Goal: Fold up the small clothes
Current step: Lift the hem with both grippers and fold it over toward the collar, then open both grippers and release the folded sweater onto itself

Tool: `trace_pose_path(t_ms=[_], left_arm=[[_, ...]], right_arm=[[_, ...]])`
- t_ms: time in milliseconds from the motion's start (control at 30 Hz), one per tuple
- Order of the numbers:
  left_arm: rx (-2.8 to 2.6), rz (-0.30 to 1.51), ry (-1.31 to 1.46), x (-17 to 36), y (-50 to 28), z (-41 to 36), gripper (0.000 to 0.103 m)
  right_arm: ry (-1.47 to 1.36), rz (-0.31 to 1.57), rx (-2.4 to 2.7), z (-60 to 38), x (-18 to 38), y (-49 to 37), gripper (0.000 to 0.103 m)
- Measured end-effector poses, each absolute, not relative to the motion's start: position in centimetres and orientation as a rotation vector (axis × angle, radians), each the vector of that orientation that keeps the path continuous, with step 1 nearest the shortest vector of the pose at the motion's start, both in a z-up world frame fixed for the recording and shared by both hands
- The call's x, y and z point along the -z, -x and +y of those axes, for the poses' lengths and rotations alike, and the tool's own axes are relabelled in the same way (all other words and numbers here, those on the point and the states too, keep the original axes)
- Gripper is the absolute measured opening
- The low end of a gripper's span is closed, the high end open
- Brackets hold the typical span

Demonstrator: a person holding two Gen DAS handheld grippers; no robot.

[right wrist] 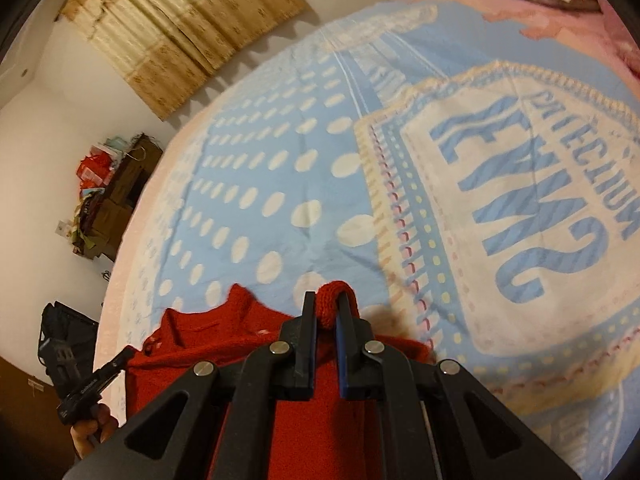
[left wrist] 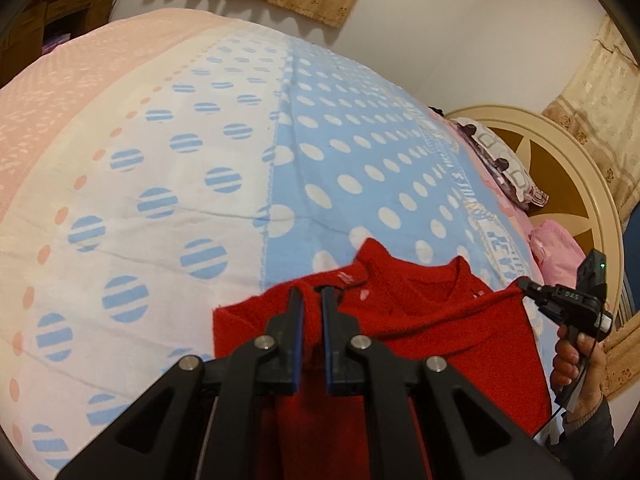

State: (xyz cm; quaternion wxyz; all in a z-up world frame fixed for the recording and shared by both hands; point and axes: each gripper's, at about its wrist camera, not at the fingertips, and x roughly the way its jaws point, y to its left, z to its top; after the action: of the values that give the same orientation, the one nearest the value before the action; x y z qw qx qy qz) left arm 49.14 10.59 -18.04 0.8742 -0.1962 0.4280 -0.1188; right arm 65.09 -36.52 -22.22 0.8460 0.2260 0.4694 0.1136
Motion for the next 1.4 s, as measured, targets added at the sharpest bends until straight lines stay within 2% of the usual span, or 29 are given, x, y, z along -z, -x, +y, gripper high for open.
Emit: trace_pose_path(t_ms=[67, 100, 167, 200, 233, 267, 300, 400, 433, 500, 600, 700, 800, 900, 967, 1233, 1400], left_arm=[[0.229, 0.886, 0.386, 18.0, -49.2, 10.5, 0.011], [0.229, 0.895, 0.38, 18.0, -49.3, 10.5, 0.015], [0.181, 0.879, 0.349, 17.6, -49.1, 10.8, 0.016], [0.144, 0.866, 0.327, 17.2, -49.0, 11.0, 0.026], [0.132, 0.854, 0.316, 16.8, -48.8, 11.3, 0.038], [0.126, 0.833, 0.309, 16.1, -48.2, 11.6, 0.045], [0.116, 0.818, 0.297, 15.8, -47.9, 11.8, 0.056], [0.128, 0.777, 0.189, 14.5, -46.0, 11.1, 0.064], [0.129, 0.775, 0.126, 14.4, -45.4, 10.4, 0.07], [0.13, 0.781, -0.027, 14.5, -44.6, 8.5, 0.075], [0.099, 0.81, -0.198, 15.9, -44.8, 5.9, 0.075], [0.053, 0.862, -0.185, 17.3, -46.4, 5.9, 0.075], [-0.064, 0.891, -0.156, 18.9, -48.4, 7.1, 0.076], [-0.104, 0.881, -0.082, 19.7, -49.2, 9.0, 0.087], [-0.093, 0.884, -0.024, 19.4, -48.8, 9.7, 0.087], [-0.048, 0.838, 0.071, 16.5, -41.8, 11.6, 0.086], [0.026, 0.839, 0.041, 17.5, -37.2, 9.5, 0.089]], right_arm=[[-0.455, 1.027, -0.247, -36.1, 23.0, -65.8, 0.007], [-0.443, 1.038, -0.245, -36.0, 23.2, -66.0, 0.008], [-0.43, 1.06, -0.242, -36.0, 23.4, -66.1, 0.013], [-0.424, 1.05, -0.229, -36.2, 23.1, -65.8, 0.031], [-0.407, 1.027, -0.206, -36.3, 22.8, -65.5, 0.061], [-0.387, 1.002, -0.194, -36.4, 22.3, -65.0, 0.069], [-0.377, 0.976, -0.197, -36.5, 21.7, -64.4, 0.07], [-0.331, 0.929, -0.266, -35.5, 19.5, -62.1, 0.07], [-0.306, 0.936, -0.313, -34.6, 19.2, -61.5, 0.07], [-0.256, 0.983, -0.408, -32.2, 19.3, -60.5, 0.07], [-0.125, 1.094, -0.513, -27.3, 21.1, -59.7, 0.07], [-0.056, 1.119, -0.498, -25.1, 22.7, -60.2, 0.07], [-0.132, 1.101, -0.427, -26.4, 23.7, -62.1, 0.07], [-0.249, 1.082, -0.371, -28.9, 23.7, -63.0, 0.07], [-0.252, 1.061, -0.349, -29.6, 22.8, -62.5, 0.07], [-0.093, 0.969, -0.385, -28.9, 19.0, -53.6, 0.07], [-0.059, 0.954, -0.421, -29.1, 20.9, -47.3, 0.07]])
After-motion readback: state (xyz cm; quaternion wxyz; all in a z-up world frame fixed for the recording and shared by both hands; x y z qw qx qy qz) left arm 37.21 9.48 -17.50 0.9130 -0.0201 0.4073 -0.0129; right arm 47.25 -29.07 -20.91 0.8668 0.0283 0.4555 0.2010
